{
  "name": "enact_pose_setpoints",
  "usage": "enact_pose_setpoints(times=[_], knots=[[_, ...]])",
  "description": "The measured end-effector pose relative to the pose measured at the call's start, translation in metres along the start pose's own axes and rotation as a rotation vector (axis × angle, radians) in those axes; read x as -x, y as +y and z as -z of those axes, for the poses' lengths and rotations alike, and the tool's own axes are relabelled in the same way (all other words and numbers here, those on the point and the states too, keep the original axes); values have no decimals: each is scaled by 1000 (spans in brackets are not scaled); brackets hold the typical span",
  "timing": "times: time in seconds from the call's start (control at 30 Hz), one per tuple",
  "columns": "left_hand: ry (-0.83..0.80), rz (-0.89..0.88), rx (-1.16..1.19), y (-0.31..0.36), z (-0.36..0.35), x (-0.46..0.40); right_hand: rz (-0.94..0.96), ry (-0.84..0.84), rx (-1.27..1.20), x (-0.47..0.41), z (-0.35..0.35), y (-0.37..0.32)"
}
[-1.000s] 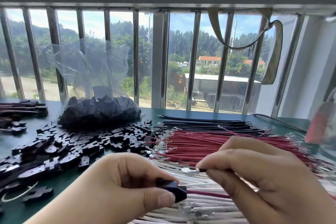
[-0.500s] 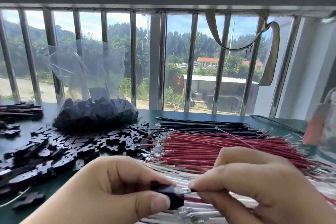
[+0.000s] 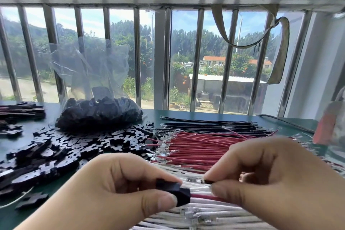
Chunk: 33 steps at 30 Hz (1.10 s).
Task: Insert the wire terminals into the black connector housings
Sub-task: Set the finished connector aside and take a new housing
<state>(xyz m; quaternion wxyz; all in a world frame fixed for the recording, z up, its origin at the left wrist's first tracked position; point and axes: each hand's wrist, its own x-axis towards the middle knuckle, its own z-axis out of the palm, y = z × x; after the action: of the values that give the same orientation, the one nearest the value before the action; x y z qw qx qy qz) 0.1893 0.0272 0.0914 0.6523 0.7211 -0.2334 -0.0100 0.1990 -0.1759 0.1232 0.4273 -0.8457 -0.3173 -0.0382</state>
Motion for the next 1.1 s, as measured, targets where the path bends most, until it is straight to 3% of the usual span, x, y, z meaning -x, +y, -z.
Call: enact_pose_setpoints(times=[0.2,0.33,0.47,0.67,0.93,1.1], knots=[[-6,7,-83,-2,0,2,-111,-42,-94,-3,6,7],[99,-115,-282,-7,2,3,-123,-56,-113,-4,4,8],[93,-124,-273,-7,1,4,-104,-49,-113,-3,2,10],[118,-108,-294,-7,0,3,-86,-166,-156,-4,6,12],[75,1,-133,-7,-5,4,38,46,103,4,-5,7],[50,63,-84,-6,-4,3,-35,66,45,6,-8,0]])
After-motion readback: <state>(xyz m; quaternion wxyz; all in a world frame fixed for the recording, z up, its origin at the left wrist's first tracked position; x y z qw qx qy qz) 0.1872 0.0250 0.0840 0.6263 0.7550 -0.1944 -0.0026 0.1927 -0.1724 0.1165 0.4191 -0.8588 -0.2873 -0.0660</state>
